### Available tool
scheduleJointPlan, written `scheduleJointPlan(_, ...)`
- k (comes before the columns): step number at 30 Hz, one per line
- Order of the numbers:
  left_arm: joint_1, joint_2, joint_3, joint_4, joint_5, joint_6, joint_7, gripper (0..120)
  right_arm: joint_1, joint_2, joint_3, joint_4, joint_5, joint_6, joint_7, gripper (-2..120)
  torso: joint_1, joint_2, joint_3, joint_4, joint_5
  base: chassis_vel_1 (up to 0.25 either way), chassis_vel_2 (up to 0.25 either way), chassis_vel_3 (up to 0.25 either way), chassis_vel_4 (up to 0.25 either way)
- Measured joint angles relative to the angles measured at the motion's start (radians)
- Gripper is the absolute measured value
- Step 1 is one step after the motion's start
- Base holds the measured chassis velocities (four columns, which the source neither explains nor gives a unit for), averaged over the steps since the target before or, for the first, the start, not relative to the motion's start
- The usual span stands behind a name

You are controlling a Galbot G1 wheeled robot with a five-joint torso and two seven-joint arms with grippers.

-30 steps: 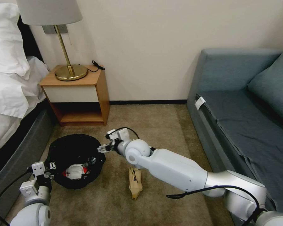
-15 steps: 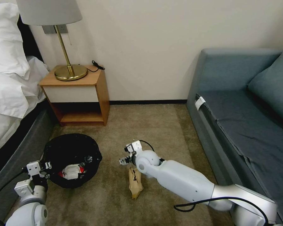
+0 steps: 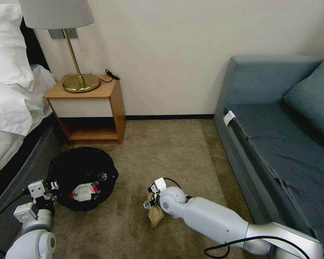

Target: Pick up the trash bin, then pick up the garbage on the floor and place it into the trash bin.

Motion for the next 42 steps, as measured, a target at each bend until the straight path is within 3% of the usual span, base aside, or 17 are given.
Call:
scheduleJointPlan(26,-0.014,-0.008,0.016,0.009,0.008,-0.001,0.004,4,-0.042,0.029,-0.035,-0.130,-0.093,0.051,-0.105,99,0.000,0.000,0.000,0.0000,-0.0001,0.000,0.000,0.000,0.000)
scheduleJointPlan(27,-0.014,-0.007,0.016,0.010,0.008,-0.002,0.005,4,-0.044,0.029,-0.035,-0.134,-0.101,0.053,-0.113,92,0.000,0.000,0.000,0.0000,-0.0001,0.000,0.000,0.000,0.000)
scheduleJointPlan(33,-0.012,-0.009,0.017,0.010,0.008,-0.004,0.006,4,-0.046,0.028,-0.031,-0.135,-0.105,0.054,-0.125,79,0.000,0.000,0.000,0.0000,-0.0001,0.000,0.000,0.000,0.000)
scheduleJointPlan(37,-0.010,-0.009,0.015,0.011,0.007,-0.008,0.008,4,-0.048,0.026,-0.030,-0.141,-0.110,0.056,-0.142,58,0.000,0.000,0.000,0.0000,-0.0001,0.000,0.000,0.000,0.000)
scheduleJointPlan(42,-0.009,-0.009,0.014,0.011,0.006,-0.010,0.008,4,-0.050,0.027,-0.030,-0.141,-0.112,0.058,-0.147,42,0.000,0.000,0.000,0.0000,-0.0001,0.000,0.000,0.000,0.000)
